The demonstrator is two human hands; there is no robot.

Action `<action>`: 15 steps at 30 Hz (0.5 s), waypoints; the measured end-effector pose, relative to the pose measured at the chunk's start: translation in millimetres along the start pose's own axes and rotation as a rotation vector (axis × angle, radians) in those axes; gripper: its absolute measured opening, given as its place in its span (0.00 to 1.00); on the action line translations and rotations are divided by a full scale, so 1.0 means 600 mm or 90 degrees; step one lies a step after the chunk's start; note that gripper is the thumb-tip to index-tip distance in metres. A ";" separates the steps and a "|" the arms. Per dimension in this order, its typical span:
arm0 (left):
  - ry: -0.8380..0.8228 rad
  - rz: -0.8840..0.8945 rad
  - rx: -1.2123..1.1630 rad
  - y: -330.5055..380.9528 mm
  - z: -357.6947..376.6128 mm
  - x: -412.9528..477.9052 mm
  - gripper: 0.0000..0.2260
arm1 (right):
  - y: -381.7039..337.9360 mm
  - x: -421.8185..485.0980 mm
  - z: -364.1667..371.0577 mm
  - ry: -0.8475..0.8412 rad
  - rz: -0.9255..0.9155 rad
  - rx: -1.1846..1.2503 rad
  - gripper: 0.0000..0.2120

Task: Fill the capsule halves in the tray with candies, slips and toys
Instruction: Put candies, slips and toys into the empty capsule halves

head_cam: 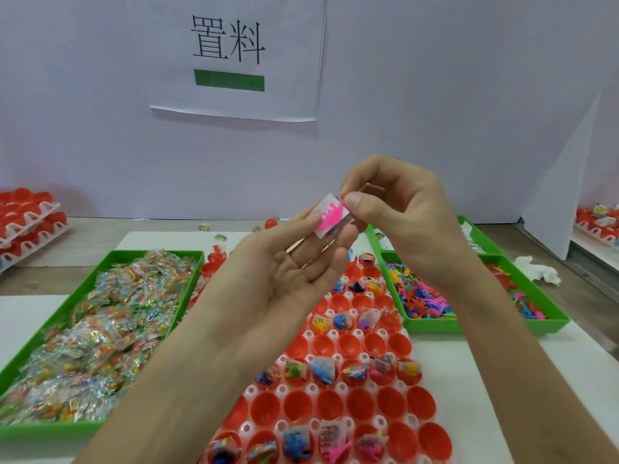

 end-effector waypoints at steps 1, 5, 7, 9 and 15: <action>-0.006 0.012 0.016 0.001 -0.001 -0.002 0.11 | 0.000 0.000 -0.001 -0.003 -0.001 -0.014 0.05; -0.008 0.072 0.106 0.005 0.000 -0.008 0.10 | -0.003 -0.001 -0.002 -0.016 0.006 -0.064 0.04; 0.022 0.110 0.166 0.006 -0.001 -0.007 0.11 | -0.006 -0.002 -0.003 -0.023 0.006 -0.093 0.04; 0.050 0.154 0.208 0.008 -0.001 -0.006 0.12 | -0.011 -0.002 -0.004 -0.030 0.002 -0.115 0.04; 0.080 0.299 0.316 0.019 0.003 -0.013 0.10 | -0.018 -0.002 -0.003 -0.032 0.033 -0.119 0.09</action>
Point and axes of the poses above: each hand's wrist, its own x-axis towards the middle knuckle, its own z-axis out of the palm, y = z × x, the point moved 5 cm from there along x, towards the middle knuckle, and after that the axes turned 7 degrees about -z, right-handed, at the moved point
